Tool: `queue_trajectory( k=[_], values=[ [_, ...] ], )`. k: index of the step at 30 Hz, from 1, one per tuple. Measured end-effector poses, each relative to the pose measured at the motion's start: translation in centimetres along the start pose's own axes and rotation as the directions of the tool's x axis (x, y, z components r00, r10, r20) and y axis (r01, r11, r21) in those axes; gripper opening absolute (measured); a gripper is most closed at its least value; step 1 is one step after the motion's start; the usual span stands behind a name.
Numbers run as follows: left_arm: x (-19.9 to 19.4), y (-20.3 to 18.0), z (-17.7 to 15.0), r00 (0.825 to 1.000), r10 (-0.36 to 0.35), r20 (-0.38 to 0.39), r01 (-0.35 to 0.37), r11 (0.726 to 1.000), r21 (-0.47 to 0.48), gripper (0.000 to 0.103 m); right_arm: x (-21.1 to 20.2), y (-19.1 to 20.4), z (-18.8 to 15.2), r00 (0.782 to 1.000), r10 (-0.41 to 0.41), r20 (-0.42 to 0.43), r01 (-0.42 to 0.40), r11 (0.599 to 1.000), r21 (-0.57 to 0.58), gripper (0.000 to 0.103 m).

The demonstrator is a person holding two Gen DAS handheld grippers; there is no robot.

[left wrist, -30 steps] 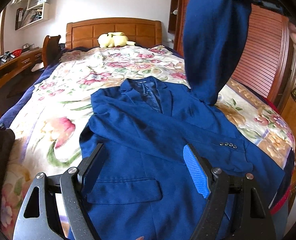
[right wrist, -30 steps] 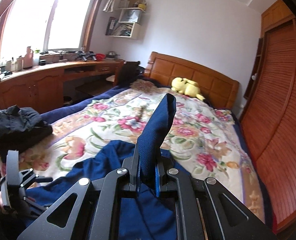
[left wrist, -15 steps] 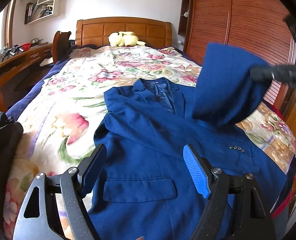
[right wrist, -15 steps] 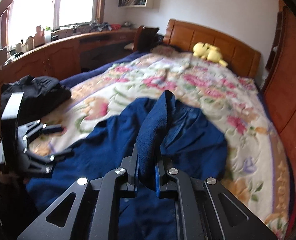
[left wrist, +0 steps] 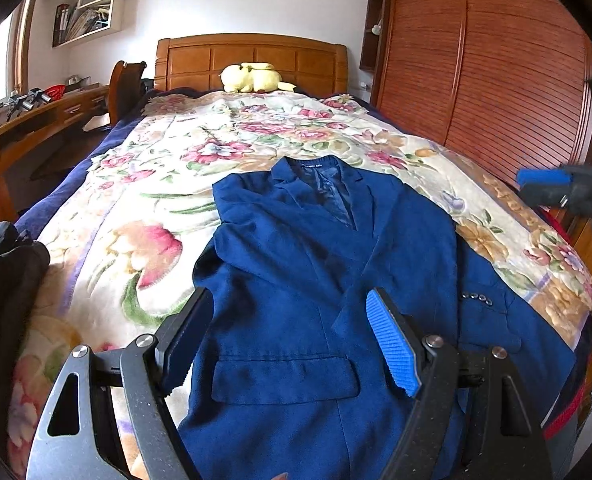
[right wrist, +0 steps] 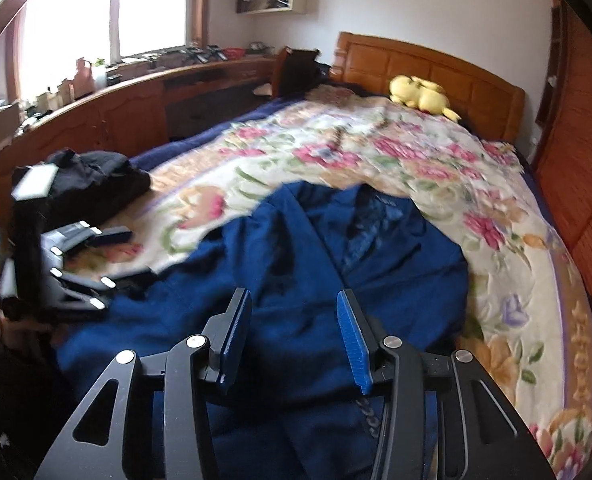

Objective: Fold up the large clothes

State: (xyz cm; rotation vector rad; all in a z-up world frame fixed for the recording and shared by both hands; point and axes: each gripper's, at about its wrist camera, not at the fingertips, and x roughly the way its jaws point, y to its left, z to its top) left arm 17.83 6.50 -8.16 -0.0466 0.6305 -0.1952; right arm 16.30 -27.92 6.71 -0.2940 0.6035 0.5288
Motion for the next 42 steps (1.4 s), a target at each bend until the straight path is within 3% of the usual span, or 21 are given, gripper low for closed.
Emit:
queue_trajectory(
  k=[8,13,18,22,30,34,37,39,40,42],
  values=[
    [2.3,-2.0,-0.6,0.998,-0.013,-0.064,0.015,0.999,0.035,0.079,6.8,-5.0,-6.5,0.988,-0.078,-0.137,0.09,0.992,0.083,0.046],
    [3.7,-3.3,-1.2,0.994,-0.01,-0.111,0.018,0.997,0.069,0.079,10.9,-7.0,-8.8,0.976,-0.111,-0.187,0.135,0.983,0.124,0.046],
    [4.3,-3.6,-2.1,0.987,-0.027,-0.157,0.039,0.996,0.076,0.079,14.0,-7.7,-11.0,0.97,-0.108,-0.216,0.144,0.977,0.157,0.046],
    [4.5,-3.4,-2.7,0.983,-0.026,-0.181,0.04,0.996,0.075,0.079,15.1,-8.8,-12.7,0.984,-0.071,-0.165,0.109,0.966,0.234,0.046],
    [5.9,-2.4,-4.3,0.957,0.003,-0.29,0.025,0.996,0.091,0.058,16.0,-8.6,-12.8,0.987,-0.067,-0.144,0.101,0.964,0.244,0.046],
    [6.4,-2.2,-4.9,0.942,-0.018,-0.336,0.049,0.995,0.083,0.048,15.8,-8.7,-13.0,0.988,-0.061,-0.14,0.095,0.963,0.251,0.046],
    [6.8,-2.4,-5.2,0.929,-0.033,-0.37,0.07,0.994,0.088,0.031,15.6,-8.7,-12.9,0.988,-0.067,-0.139,0.1,0.964,0.246,0.046],
    [6.9,-2.6,-5.3,0.925,-0.032,-0.379,0.075,0.992,0.1,0.015,15.0,-8.9,-13.2,0.988,-0.066,-0.138,0.099,0.964,0.246,0.046],
    [6.9,-2.7,-5.3,0.925,-0.037,-0.379,0.082,0.991,0.104,0.008,15.0,-8.9,-13.2,0.988,-0.066,-0.138,0.099,0.964,0.246,0.046],
    [6.2,-2.7,-4.6,0.938,-0.039,-0.343,0.08,0.991,0.104,0.005,15.1,-8.8,-13.2,0.988,-0.066,-0.138,0.099,0.964,0.246,0.046]
  ],
)
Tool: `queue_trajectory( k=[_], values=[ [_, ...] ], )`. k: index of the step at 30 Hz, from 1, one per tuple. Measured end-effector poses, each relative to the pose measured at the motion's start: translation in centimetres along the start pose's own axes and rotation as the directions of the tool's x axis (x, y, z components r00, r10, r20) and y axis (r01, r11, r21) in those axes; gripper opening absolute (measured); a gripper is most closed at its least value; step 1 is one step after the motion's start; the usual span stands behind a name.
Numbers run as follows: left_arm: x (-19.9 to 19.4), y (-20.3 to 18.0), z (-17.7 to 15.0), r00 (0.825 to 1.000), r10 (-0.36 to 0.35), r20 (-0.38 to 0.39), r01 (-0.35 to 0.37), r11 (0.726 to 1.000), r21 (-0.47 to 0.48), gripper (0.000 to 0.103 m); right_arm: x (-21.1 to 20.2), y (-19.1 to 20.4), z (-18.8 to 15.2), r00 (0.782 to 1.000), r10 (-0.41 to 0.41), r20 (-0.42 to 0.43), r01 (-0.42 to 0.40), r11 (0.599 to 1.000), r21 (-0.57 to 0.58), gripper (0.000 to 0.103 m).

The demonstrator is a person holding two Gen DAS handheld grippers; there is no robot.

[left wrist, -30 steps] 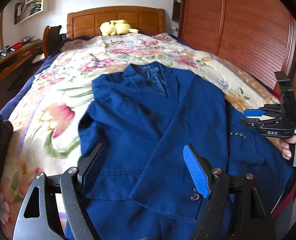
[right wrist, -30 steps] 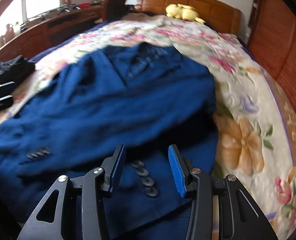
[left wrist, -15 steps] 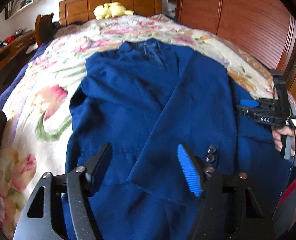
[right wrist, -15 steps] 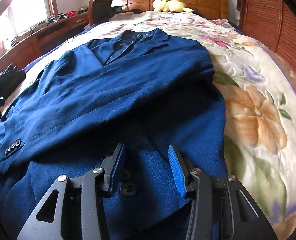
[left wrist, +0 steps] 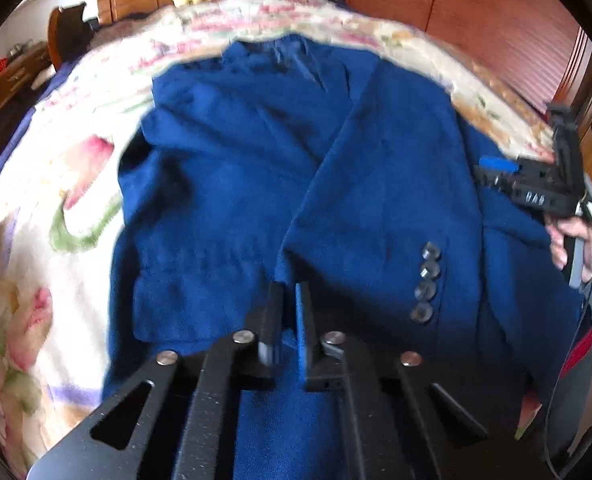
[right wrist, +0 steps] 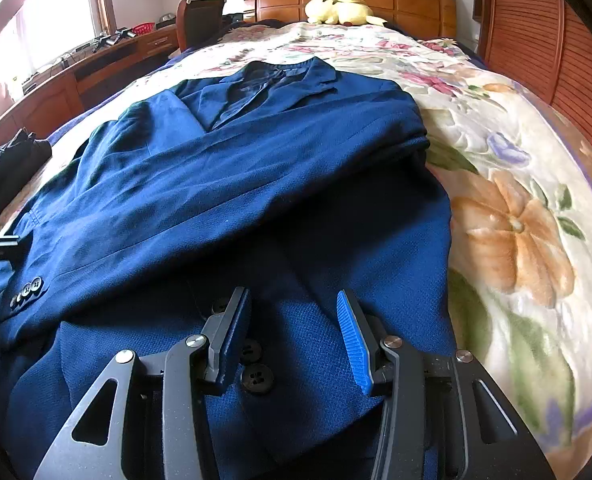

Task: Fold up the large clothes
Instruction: 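Grasp the jacket side edge with the left tool and fold it inward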

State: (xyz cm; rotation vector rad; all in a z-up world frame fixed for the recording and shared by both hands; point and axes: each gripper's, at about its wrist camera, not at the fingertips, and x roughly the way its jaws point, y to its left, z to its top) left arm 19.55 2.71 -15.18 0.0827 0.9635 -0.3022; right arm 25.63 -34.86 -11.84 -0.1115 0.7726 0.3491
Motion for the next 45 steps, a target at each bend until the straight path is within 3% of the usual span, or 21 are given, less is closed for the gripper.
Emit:
queue_trajectory(
  k=[3,7,13,16,21,31,35,38,45],
  values=[
    [-2.5,0.4,1.0,0.994,0.025,0.104,-0.022,0.999,-0.024,0.004,0.0,0.0,0.1,1.0,-0.001,0.0,0.001,1.0,0.0,0.046],
    [-5.2,2.1,2.1,0.972,0.088,0.217,-0.071,0.994,-0.087,0.004,0.1,0.1,0.1,1.0,-0.001,0.0,0.001,1.0,0.0,0.046],
    [-4.6,3.5,2.3,0.97,0.145,0.193,-0.123,0.985,-0.119,0.005,0.2,0.1,0.1,1.0,-0.001,0.0,0.001,1.0,0.0,0.046],
    [-4.2,3.8,1.9,0.97,0.173,0.174,-0.155,0.982,-0.108,0.012,0.2,0.1,0.1,1.0,-0.001,-0.001,0.001,1.0,0.0,0.046],
    [-5.1,4.4,1.4,0.972,0.132,0.197,-0.111,0.987,-0.113,0.031,0.0,0.0,0.0,1.0,-0.002,-0.001,0.002,1.0,0.0,0.046],
    [-6.2,5.6,-0.4,0.973,0.104,0.207,-0.08,0.989,-0.121,0.034,-0.1,0.0,0.4,1.0,-0.013,-0.018,0.013,1.0,-0.002,0.046],
    [-6.6,5.7,-0.7,0.972,0.11,0.209,-0.087,0.99,-0.114,0.035,-0.8,-0.1,2.3,0.999,-0.052,-0.008,0.052,0.998,-0.024,0.046],
    [-6.7,5.5,-0.7,0.971,0.109,0.212,-0.089,0.991,-0.104,0.035,-0.7,0.5,4.3,0.999,-0.033,0.003,0.033,0.999,-0.037,0.045],
    [-7.1,5.4,-0.8,0.97,0.109,0.219,-0.09,0.991,-0.096,0.035,4.3,2.9,8.2,0.995,0.0,-0.097,-0.007,0.997,-0.08,0.039]
  ],
)
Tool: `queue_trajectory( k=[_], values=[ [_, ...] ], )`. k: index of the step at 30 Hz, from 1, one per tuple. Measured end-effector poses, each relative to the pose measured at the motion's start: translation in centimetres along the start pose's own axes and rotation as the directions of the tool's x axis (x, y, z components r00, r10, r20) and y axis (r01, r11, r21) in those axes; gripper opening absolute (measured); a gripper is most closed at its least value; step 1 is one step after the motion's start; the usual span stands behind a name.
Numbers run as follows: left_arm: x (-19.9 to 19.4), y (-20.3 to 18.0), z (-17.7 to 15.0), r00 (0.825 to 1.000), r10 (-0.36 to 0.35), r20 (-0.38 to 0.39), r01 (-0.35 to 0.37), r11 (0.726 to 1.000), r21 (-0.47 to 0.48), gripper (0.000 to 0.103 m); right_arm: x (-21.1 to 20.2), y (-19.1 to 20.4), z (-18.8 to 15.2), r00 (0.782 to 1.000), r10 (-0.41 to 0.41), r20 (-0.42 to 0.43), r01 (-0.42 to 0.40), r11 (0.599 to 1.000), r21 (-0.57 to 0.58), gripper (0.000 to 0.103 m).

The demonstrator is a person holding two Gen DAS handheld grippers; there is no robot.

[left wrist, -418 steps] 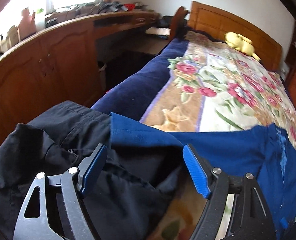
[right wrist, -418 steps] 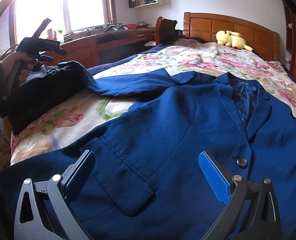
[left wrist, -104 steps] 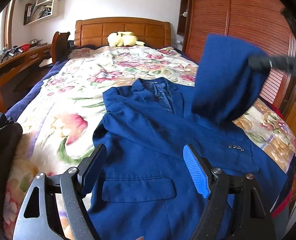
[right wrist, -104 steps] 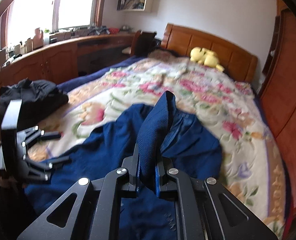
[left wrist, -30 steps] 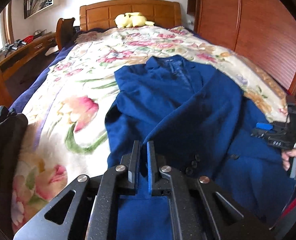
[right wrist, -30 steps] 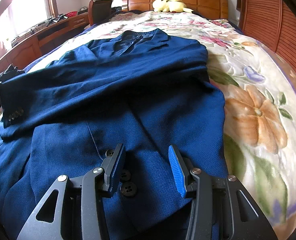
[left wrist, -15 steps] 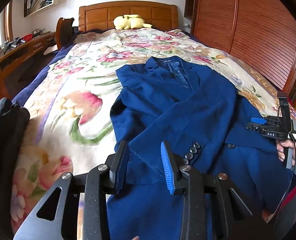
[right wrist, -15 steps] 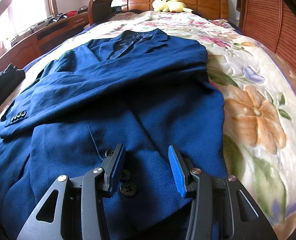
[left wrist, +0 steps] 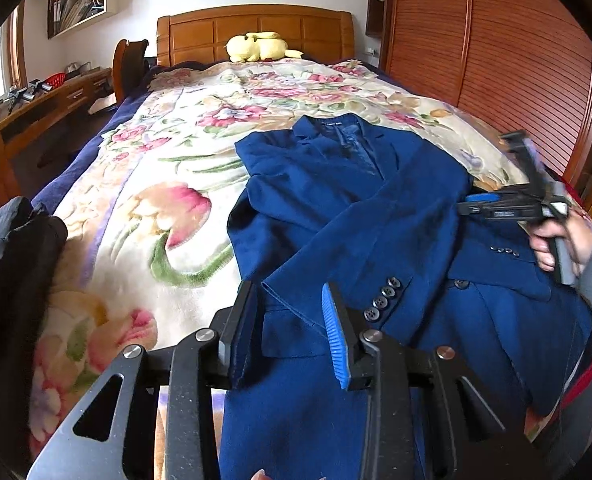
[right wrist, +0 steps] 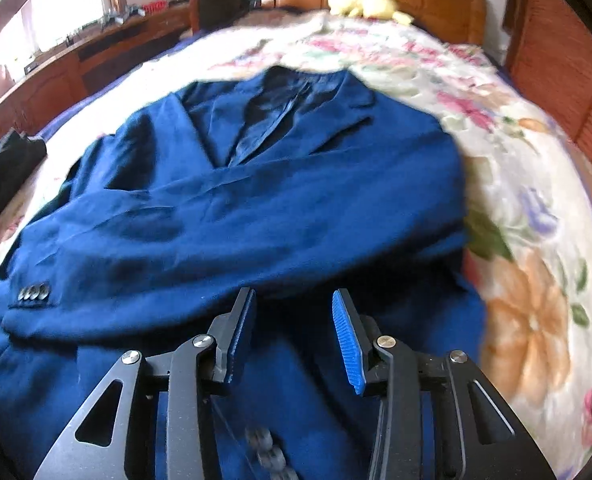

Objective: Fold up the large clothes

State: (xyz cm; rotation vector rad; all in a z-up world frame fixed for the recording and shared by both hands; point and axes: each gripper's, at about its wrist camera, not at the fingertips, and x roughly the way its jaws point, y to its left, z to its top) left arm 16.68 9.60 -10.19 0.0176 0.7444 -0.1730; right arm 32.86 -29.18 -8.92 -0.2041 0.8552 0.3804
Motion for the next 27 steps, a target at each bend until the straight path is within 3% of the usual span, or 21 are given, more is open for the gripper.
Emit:
queue_trajectory(
  k=[5,11,20,27],
  values=[
    [0.1,0.1,-0.3,1.0,0.0,-0.01,0.0,1.0,0.005,0.035,4.0,0.3,1.7,0.998,-0.001,-0.07,0.001,1.0,-0.011,0.038],
    [0.0,0.0,-0.6,1.0,0.008,-0.016,-0.007,1.0,0.014,0.035,1.4,0.5,0.3,0.999,0.002,-0.044,-0.003,1.0,-0.02,0.038],
    [-0.1,-0.6,-0.7,1.0,0.009,-0.02,-0.009,1.0,0.027,0.035,-7.2,0.5,-8.6,0.999,-0.023,0.026,0.024,0.999,-0.031,0.038],
    [-0.5,-1.5,-2.3,0.998,0.031,-0.057,-0.029,0.999,0.043,0.035,-12.4,-0.4,-14.3,0.997,-0.065,0.034,0.065,0.998,-0.014,0.038]
  ],
)
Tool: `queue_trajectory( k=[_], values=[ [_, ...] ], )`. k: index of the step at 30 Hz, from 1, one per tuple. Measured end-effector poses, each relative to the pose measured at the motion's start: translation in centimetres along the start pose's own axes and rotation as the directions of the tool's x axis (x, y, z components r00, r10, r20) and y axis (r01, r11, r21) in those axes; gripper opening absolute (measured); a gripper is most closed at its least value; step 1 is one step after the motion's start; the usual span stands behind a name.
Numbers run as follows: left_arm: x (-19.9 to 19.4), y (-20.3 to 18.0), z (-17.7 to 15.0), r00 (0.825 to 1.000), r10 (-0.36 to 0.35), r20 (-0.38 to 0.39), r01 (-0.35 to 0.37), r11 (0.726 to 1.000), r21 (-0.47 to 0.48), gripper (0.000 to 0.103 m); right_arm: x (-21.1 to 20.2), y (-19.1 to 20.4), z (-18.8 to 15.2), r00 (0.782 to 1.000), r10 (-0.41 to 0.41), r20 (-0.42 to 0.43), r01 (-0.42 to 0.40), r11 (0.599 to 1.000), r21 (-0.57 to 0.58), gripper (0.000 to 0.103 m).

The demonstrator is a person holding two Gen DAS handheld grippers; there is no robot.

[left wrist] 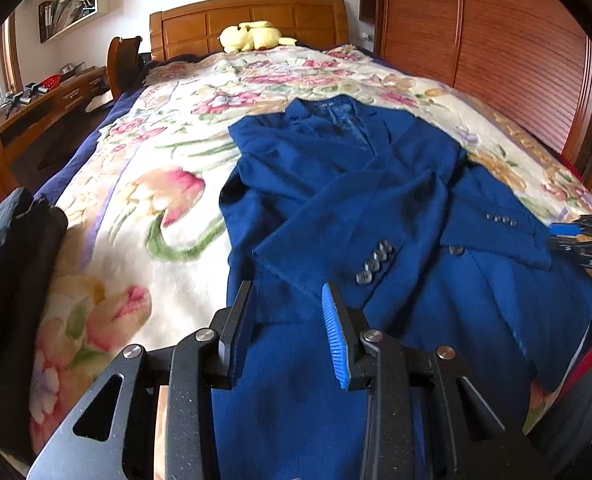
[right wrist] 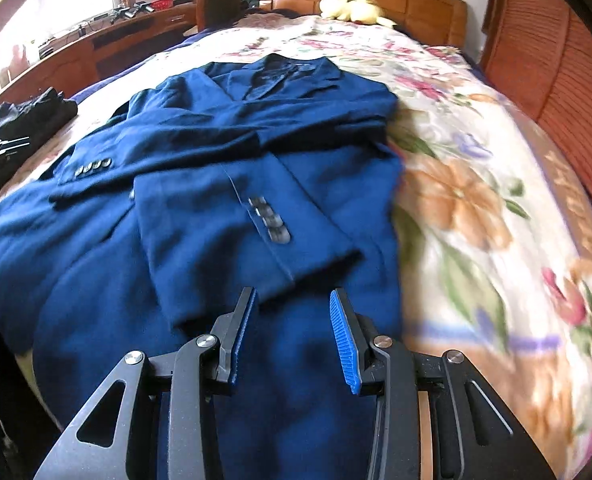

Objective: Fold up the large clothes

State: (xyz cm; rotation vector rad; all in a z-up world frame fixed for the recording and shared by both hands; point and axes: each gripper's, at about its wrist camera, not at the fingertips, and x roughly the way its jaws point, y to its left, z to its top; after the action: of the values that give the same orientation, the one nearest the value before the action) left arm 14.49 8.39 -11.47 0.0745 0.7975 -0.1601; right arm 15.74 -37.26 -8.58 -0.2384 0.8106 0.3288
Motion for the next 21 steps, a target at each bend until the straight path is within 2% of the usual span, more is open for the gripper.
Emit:
queue_trajectory(
  k=[2,4,8,14,21],
  values=[
    [-0.4,-0.2,-0.4,1.0,0.013,-0.009,-0.013,1.0,0.007,0.035,-1.3,-0.1,-0.9,1.0,-0.019,0.005,0.019,1.0,0.001,0.04],
    [-1.0,-0.2,-0.8,1.0,0.019,-0.014,-0.019,1.0,0.002,0.035,-2.1,-0.4,-1.7,0.999,-0.036,0.006,0.036,0.999,0.003,0.048],
    [-2.1,0.4,-1.7,0.999,0.024,-0.022,-0.025,0.999,-0.024,0.035,-3.6,-0.5,-2.8,0.997,-0.077,-0.008,0.077,0.997,0.014,0.05],
    [-2.6,2.0,-3.7,0.994,0.073,-0.075,-0.076,0.996,-0.043,0.035,-4.0,-1.2,-4.0,0.998,-0.059,-0.027,0.061,0.996,0.069,0.05],
    [-2.2,3.1,-5.6,0.991,0.068,-0.116,-0.075,0.995,-0.062,0.035,-3.5,-1.6,-5.0,0.998,-0.032,-0.055,0.037,0.994,0.098,0.05]
  ],
)
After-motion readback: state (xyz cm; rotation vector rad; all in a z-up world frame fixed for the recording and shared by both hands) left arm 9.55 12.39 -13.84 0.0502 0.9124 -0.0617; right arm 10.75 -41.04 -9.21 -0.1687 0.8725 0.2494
